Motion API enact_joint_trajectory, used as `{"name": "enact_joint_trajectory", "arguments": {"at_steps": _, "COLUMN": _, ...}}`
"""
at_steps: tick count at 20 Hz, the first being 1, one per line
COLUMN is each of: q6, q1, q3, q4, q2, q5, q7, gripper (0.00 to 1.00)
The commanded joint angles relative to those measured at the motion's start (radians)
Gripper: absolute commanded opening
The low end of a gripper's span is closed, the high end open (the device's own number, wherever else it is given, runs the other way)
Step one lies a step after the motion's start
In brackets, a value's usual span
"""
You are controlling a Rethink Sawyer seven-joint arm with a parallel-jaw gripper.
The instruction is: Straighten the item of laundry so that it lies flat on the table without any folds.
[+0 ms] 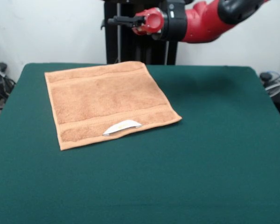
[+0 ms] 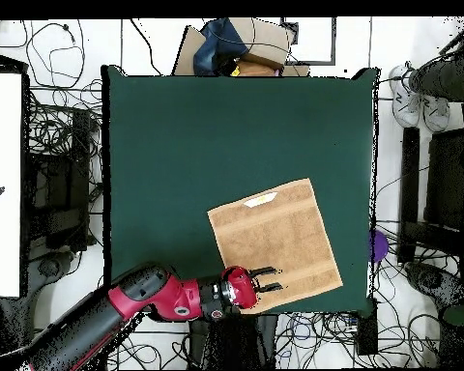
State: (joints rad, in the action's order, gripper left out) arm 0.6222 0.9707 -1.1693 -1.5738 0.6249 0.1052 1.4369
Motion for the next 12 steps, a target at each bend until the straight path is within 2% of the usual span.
{"name": "enact_joint_trajectory", "arguments": {"at_steps": 1, "q6": 0.074, "q1": -0.041, "q3": 0.080, "q4": 0.120, "q2": 0.023, "q5": -0.012, "q7": 0.210, "gripper": 1.00}}
{"name": "enact_joint_trajectory", "arguments": {"at_steps": 9, "q6": 0.034, "q1": -0.042, "q3": 0.086, "q4": 0.102, "q2": 0.014, "q5": -0.003, "q7": 0.228, "gripper": 1.00}}
{"name": "enact_joint_trajectory", "arguments": {"at_steps": 12, "q6": -0.049, "q1": -0.051, "q3": 0.105, "q4": 0.069, "q2": -0.012, "q5": -0.016, "q7": 0.261, "gripper": 1.00}}
